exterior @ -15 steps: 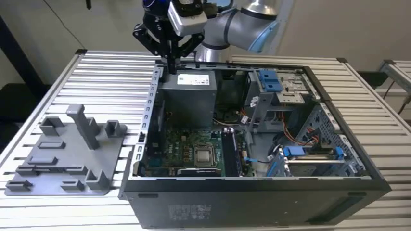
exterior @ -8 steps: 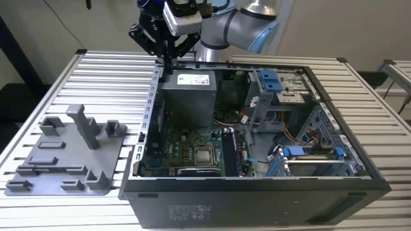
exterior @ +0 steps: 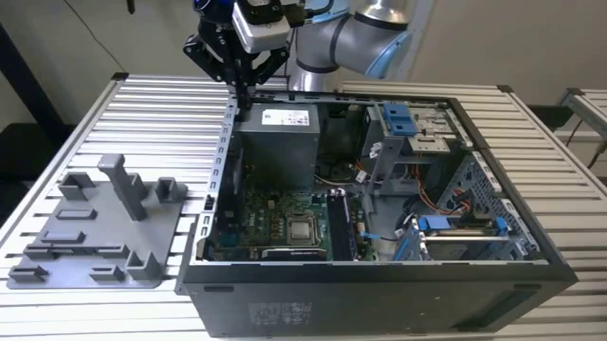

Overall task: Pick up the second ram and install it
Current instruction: 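Reach for the second ram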

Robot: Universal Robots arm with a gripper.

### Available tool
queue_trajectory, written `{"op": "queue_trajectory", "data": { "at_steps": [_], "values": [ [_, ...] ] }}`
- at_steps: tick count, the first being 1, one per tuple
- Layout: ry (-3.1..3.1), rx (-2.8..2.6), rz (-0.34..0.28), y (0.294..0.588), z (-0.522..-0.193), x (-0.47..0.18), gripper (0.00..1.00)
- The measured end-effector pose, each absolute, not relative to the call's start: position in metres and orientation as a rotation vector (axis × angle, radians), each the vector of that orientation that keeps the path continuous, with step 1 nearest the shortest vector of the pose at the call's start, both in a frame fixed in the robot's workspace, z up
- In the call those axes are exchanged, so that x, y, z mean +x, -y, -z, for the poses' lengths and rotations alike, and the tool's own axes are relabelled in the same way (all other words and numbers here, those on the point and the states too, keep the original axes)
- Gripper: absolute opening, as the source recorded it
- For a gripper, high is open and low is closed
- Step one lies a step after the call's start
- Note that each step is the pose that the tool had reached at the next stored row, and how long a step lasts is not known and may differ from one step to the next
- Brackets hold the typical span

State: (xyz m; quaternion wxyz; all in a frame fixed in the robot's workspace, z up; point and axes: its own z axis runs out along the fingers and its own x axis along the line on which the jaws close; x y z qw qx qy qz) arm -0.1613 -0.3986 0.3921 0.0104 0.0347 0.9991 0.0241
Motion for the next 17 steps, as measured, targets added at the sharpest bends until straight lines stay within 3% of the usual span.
{"op": "queue_trajectory", "data": {
  "at_steps": [17],
  "values": [
    [-3.118,0.108,-0.075,0.399,-0.392,-0.181,0.11]
  ]
}}
